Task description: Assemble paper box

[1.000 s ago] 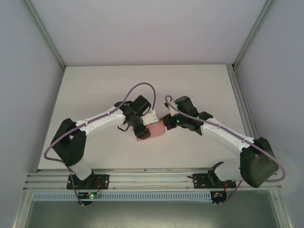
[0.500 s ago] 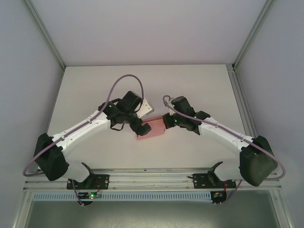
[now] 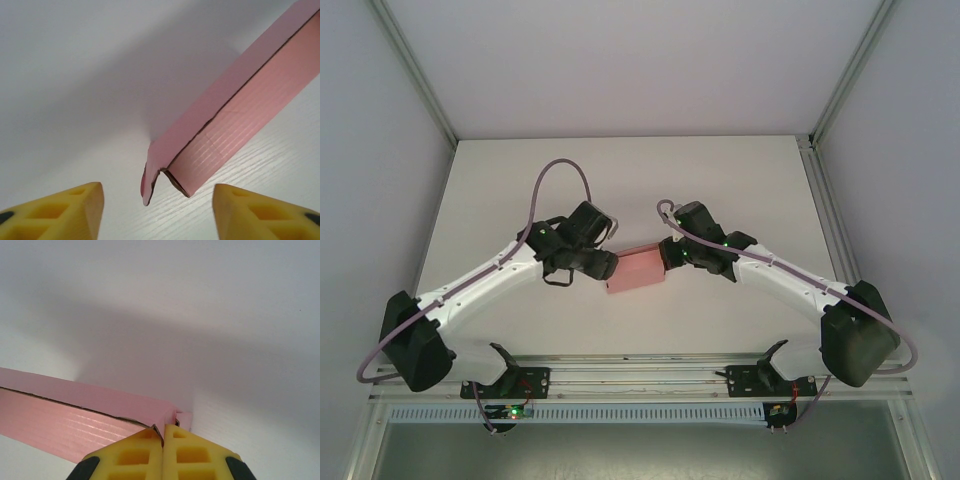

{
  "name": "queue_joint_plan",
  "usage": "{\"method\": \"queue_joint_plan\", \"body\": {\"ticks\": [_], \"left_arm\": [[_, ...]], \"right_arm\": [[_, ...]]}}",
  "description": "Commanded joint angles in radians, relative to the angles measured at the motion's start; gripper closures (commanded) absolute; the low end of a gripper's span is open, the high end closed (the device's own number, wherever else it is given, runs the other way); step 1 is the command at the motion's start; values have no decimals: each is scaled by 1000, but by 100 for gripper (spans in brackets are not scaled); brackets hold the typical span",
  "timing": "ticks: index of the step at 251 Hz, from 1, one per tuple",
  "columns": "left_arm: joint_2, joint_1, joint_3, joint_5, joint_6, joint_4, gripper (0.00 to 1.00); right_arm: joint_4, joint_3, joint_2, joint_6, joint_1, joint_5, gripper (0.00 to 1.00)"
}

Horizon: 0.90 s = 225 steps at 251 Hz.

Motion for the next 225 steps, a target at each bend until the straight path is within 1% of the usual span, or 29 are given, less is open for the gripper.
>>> {"method": "queue_joint_plan", "body": {"ticks": [1, 10, 22, 62, 75, 122, 137, 151, 154, 164, 186, 225], "left_arm": [[58, -9, 31, -23, -32, -46, 52], [77, -8, 43, -25, -38, -52, 55], [99, -9, 56, -25, -47, -63, 66], [123, -8, 66, -42, -80, -64, 84], [122, -9, 69, -25, -80, -61, 84], [118, -8, 78, -23, -99, -74, 84], [119, -8, 82, -39, -109, -87, 87], [122, -4, 83, -45, -132, -87, 98], [123, -3, 81, -39, -138, -85, 100], [127, 1, 84, -8, -142, -84, 100], [132, 8, 89, 16, -186, -85, 100], [136, 47, 96, 126, -277, -80, 100]], "right_arm": [[-37, 7, 9, -4, 18, 16, 100], [-40, 7, 10, -5, 19, 18, 100], [-44, 7, 9, -8, 19, 25, 100], [-44, 0, 7, -20, 30, 40, 100], [-50, 2, 10, -26, 35, 47, 100], [-82, 11, 17, -44, 56, 106, 100], [-85, 11, 16, -45, 62, 122, 100], [-84, 13, 17, -50, 68, 133, 100], [-85, 14, 17, -51, 71, 137, 100], [-88, 16, 20, -55, 78, 160, 100], [-98, 23, 30, -67, 101, 201, 100], [-91, 23, 40, -69, 146, 287, 100]]}}
